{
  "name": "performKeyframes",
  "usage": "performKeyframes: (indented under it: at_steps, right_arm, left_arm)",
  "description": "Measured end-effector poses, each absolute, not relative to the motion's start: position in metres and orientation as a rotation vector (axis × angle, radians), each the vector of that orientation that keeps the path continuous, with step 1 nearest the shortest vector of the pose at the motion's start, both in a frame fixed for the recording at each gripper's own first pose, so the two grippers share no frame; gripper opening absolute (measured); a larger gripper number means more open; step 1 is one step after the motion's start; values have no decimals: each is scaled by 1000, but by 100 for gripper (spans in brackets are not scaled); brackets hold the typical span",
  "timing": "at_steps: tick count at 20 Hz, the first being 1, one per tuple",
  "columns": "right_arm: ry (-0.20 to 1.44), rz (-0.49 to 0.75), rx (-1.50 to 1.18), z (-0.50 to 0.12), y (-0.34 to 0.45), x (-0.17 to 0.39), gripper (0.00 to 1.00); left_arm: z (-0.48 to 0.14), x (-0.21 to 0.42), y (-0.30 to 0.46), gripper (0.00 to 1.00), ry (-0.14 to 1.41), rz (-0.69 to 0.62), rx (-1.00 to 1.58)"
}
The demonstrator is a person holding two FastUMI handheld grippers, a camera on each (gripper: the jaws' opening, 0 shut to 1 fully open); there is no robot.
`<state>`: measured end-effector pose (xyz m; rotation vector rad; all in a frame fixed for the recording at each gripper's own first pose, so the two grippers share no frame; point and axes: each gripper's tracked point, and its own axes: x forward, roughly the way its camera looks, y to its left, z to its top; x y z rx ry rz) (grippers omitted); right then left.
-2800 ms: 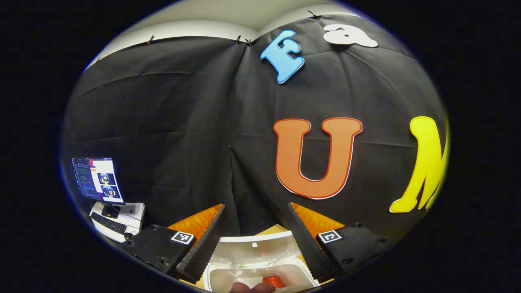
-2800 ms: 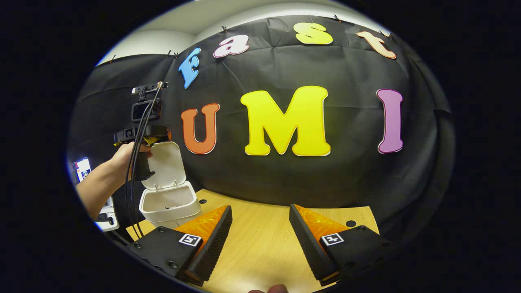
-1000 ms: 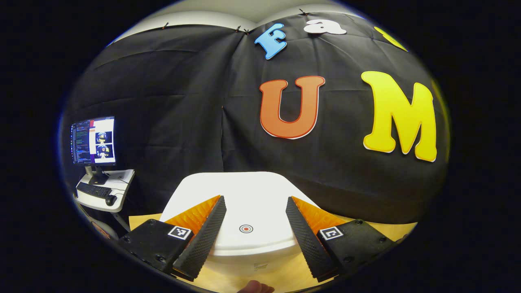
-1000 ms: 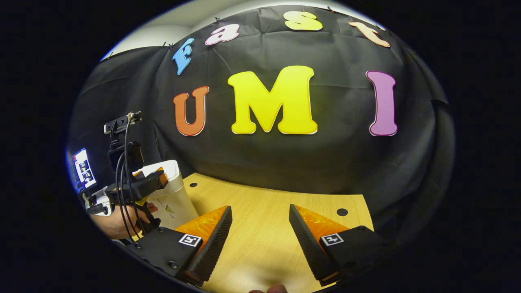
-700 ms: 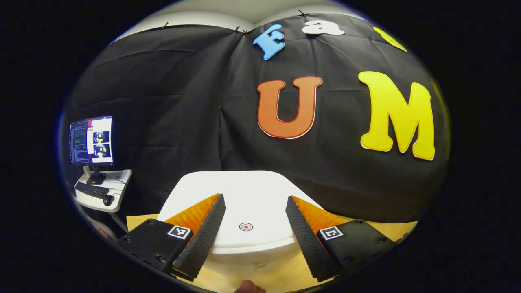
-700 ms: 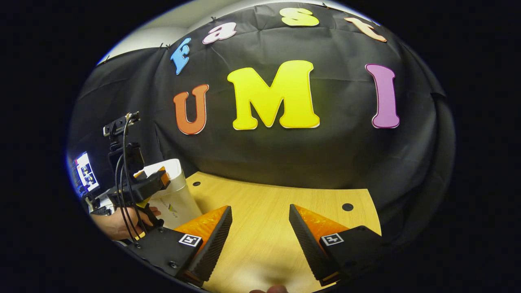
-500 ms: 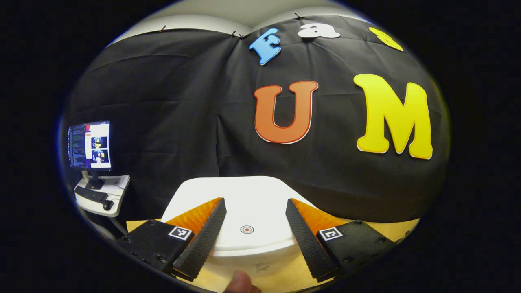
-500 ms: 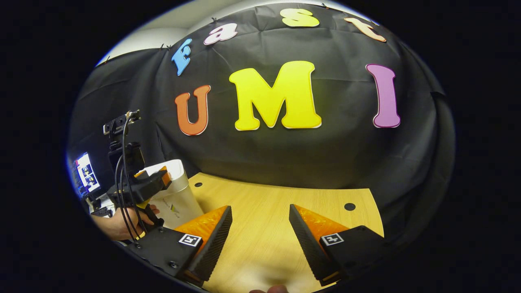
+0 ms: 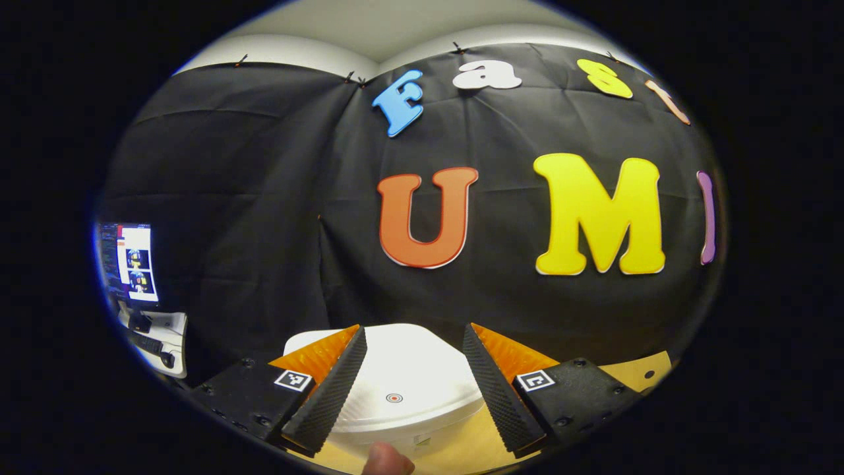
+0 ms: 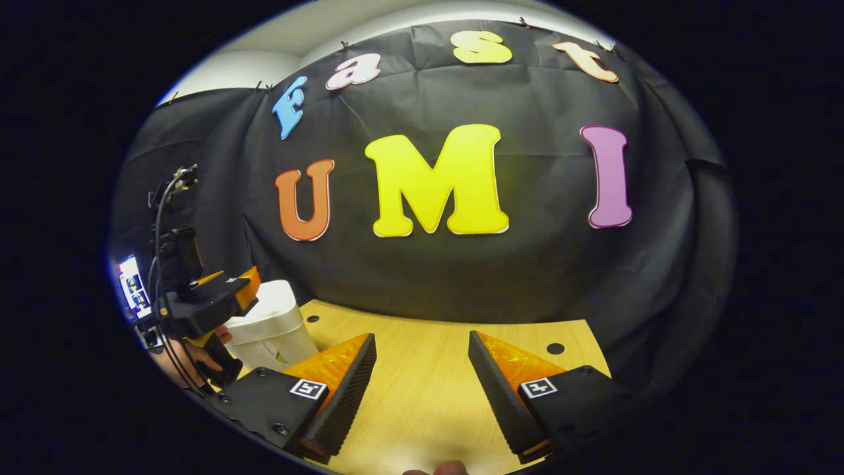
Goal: Press the lid of the desktop garbage bin to open it, pick up the crumpled paper on the desktop and throw it into the bin, then pick up the pop can on the desktop and drop it into the bin, and finally close the garbage bin lid.
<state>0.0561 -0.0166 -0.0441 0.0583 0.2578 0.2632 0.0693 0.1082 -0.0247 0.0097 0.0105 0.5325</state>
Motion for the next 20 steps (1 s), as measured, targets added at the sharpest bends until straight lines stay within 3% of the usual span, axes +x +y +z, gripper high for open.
performKeyframes:
  at_steps: [3, 9, 14, 20]
  right_arm:
    - [188, 203, 34, -24, -14, 52, 90]
    - [78, 78, 27, 5, -19, 33, 90]
    - [17, 19, 31, 21, -24, 19, 91]
    - [3, -1, 18, 22, -20, 15, 90]
  left_arm:
    - [-4, 61, 73, 96, -17, 333, 20]
    - [22, 24, 25, 97, -52, 121, 4]
    - [30, 7, 1, 97, -63, 16, -24]
    - [28, -1, -4, 97, -57, -3, -30]
